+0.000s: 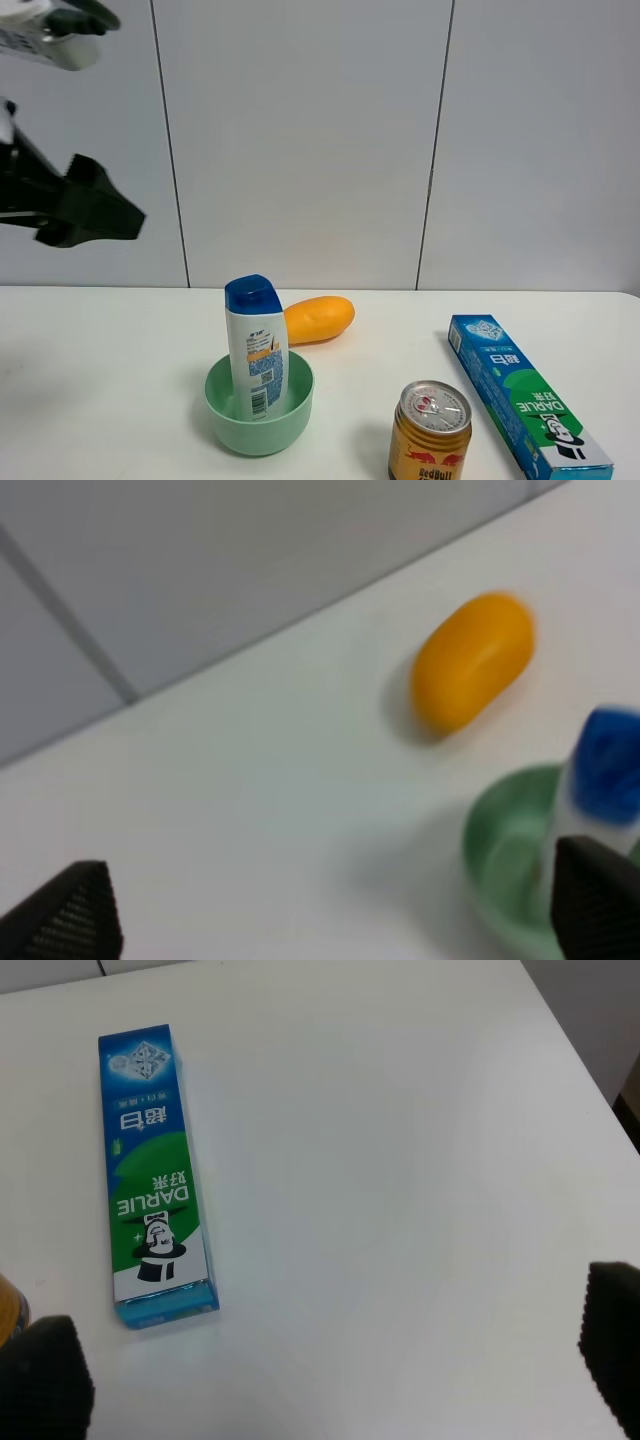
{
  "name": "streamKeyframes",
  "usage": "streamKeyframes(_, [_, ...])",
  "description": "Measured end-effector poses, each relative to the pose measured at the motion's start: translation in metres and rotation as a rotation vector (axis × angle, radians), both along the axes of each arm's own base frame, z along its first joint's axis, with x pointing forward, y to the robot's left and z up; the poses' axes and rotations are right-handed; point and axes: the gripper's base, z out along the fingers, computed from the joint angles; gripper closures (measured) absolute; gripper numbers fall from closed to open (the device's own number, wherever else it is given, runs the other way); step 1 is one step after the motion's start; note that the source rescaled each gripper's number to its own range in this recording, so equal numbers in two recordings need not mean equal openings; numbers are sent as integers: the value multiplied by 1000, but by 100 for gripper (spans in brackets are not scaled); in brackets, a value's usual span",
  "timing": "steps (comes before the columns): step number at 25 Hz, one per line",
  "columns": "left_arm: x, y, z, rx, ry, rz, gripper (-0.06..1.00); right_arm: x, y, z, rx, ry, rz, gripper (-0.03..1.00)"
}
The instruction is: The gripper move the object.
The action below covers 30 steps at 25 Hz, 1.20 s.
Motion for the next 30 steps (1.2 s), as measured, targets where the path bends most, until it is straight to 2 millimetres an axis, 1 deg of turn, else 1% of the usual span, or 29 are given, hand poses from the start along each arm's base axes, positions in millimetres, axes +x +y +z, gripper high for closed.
streamKeyframes(2, [-15,15,4,24,68,78,9,0,0,0,0,0,0,-3])
streamKeyframes(5, [-38,30,9,26,147,124,9,0,0,0,0,0,0,-3])
streamKeyframes(7, [-54,37,13,12,185,120,9,0,0,0,0,0,0,-3])
streamKeyframes(12, [-88,51,14,31,285,74,9,0,0,0,0,0,0,-3])
streamKeyframes(16, [-104,64,21,24,236,76,9,0,0,0,0,0,0,-3])
streamKeyframes(20, [-117,78,26,-30,194,159,9,0,0,0,0,0,0,-3])
streamKeyframes(26, [-141,89,31,-129,139,269,9,0,0,0,0,0,0,-3])
streamKeyframes(28, [-151,93,29,-146,96,308,9,0,0,0,0,0,0,-3])
streamKeyframes(30, [-158,96,20,-148,63,340,9,0,0,0,0,0,0,-3])
